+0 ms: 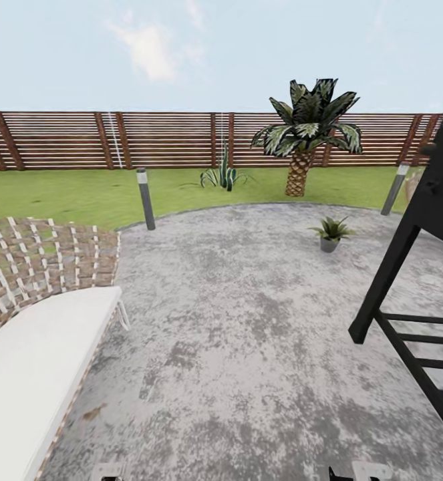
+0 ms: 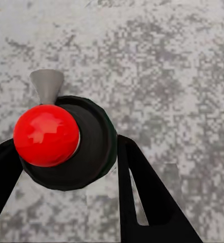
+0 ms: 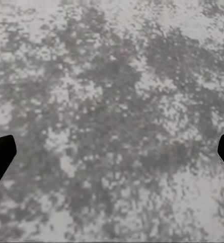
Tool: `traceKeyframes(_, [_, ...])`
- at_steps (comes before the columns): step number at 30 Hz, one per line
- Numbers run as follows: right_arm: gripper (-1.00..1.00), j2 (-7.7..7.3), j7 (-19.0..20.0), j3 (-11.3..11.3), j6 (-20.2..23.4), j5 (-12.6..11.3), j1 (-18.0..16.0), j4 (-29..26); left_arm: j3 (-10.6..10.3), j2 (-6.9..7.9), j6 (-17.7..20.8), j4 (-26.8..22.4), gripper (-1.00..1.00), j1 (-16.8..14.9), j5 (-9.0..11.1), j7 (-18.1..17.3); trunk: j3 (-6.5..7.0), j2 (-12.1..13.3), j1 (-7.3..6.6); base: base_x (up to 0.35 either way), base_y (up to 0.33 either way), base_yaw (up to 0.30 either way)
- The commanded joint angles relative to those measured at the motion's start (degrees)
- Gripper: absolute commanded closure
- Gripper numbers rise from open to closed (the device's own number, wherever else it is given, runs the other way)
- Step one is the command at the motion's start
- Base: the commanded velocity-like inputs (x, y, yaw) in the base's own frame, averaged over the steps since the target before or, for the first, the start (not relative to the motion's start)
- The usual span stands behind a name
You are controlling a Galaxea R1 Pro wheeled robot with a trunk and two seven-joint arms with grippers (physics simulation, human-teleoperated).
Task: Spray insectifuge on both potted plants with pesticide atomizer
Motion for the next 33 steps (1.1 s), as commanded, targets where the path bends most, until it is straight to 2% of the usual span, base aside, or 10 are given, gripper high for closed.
traceKeyframes(1, [-1.0,0.0,0.1,-0.5,-0.3,0.5,-0.1,0.0,0.5,-0.02,-0.2,0.0,1.0,0.0,-0.4,-0.3,-0.05,0.0,0.02,0.338,0.0,0.0])
traceKeyframes(19, [-1.0,-0.1,0.1,-0.5,-0.2,0.4,-0.1,0.1,0.6,0.04,-0.2,0.0,1.0,0.0,-0.4,-0.3,-0.05,0.0,0.02,0.338,0.0,-0.001])
traceKeyframes(33, [-1.0,-0.08,-0.1,-0.5,-0.2,0.4,-0.1,0.0,0.6,0.04,-0.2,0.0,1.0,0.0,-0.4,-0.3,-0.05,0.0,0.02,0.338,0.0,-0.213])
